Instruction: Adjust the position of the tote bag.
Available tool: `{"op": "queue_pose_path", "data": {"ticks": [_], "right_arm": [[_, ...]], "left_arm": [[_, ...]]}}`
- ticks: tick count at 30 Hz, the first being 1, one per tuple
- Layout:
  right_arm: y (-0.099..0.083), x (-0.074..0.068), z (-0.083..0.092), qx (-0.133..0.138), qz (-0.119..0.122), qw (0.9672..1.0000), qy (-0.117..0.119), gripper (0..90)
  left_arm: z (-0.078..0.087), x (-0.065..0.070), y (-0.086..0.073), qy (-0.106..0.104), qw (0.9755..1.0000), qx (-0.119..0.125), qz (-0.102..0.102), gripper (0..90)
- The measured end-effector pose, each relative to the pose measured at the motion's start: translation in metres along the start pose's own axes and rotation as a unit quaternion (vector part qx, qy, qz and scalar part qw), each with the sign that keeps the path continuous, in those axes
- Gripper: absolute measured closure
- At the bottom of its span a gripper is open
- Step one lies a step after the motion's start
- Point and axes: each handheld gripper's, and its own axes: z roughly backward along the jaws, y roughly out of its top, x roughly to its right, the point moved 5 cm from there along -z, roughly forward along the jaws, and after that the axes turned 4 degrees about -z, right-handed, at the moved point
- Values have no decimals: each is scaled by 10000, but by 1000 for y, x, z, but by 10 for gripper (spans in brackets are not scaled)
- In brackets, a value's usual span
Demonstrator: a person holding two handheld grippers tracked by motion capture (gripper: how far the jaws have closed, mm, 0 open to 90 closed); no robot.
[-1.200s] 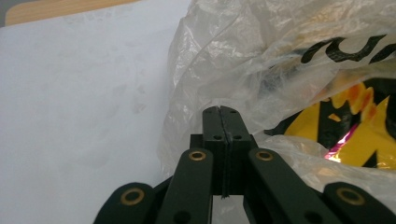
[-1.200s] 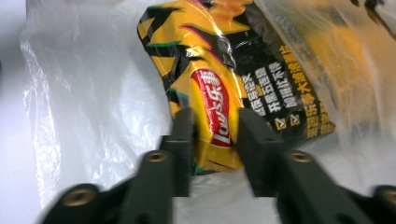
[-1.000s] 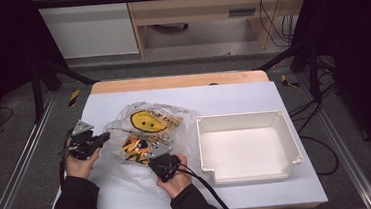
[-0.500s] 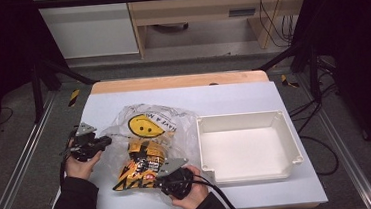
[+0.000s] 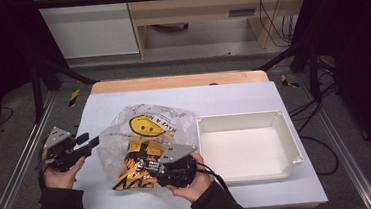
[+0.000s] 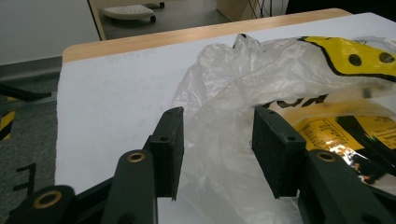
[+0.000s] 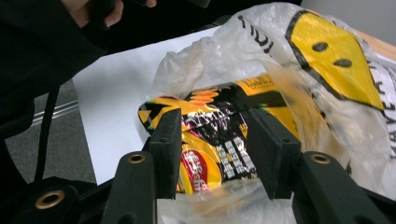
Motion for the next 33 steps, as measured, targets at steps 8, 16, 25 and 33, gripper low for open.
{"op": "queue_pose_path", "data": {"ticks": [8, 16, 25, 33], "right_arm": [[1, -14, -14, 162, -113, 9995, 253, 731], [-34, -6, -21, -350, -341, 9986, 210, 842], [-69, 9, 7, -540, -394, 9977, -102, 849], [-89, 19, 12, -727, -495, 9958, -261, 814]], "left_arm": [[13, 35, 1, -226, 9994, 66, -247, 472], [8, 72, -1, -458, 9974, 27, -559, 499], [5, 75, -22, -553, 9970, -278, -460, 572], [9, 76, -38, -602, 9954, -433, -606, 588]]}}
